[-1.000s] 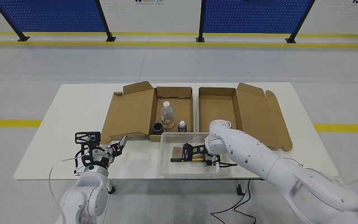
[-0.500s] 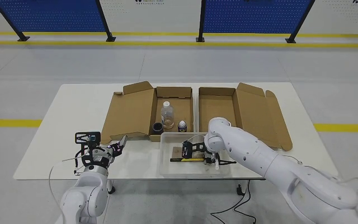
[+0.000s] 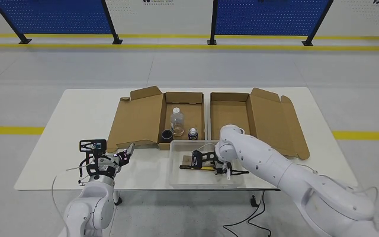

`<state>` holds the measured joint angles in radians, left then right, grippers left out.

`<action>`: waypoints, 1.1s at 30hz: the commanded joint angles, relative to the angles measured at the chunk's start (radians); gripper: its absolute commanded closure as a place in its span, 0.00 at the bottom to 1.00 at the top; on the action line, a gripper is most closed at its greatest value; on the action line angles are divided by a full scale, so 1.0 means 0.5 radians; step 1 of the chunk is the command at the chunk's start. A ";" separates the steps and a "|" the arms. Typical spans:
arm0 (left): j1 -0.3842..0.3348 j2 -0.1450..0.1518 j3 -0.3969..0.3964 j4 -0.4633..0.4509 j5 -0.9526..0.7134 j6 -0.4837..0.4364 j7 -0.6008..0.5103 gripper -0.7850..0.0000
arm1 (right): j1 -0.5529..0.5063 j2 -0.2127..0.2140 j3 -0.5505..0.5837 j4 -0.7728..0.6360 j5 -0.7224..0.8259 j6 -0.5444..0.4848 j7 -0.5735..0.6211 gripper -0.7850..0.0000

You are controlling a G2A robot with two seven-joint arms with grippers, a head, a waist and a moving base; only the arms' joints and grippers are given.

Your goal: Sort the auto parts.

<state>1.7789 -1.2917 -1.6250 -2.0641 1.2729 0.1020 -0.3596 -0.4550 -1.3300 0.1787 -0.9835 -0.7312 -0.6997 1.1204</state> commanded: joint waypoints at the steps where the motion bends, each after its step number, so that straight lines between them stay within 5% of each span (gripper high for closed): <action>1: 0.000 0.000 0.000 0.000 0.000 0.000 0.000 0.00 | 0.005 -0.001 0.010 -0.003 0.006 0.003 0.001 1.00; 13: 0.000 0.000 0.000 0.000 0.000 0.000 0.000 0.00 | 0.000 0.089 0.167 -0.281 -0.023 0.095 -0.030 1.00; 23: 0.000 0.000 0.000 0.000 0.000 0.000 0.000 0.00 | -0.156 0.325 0.532 -0.774 0.001 0.155 -0.153 1.00; 33: 0.000 0.000 0.000 0.000 0.000 0.000 0.000 0.00 | -0.494 0.521 0.993 -1.069 0.199 0.003 -0.609 1.00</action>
<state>1.7789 -1.2917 -1.6250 -2.0641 1.2729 0.1020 -0.3596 -0.6808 -1.0768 0.6483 -1.5079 -0.6521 -0.6844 0.8578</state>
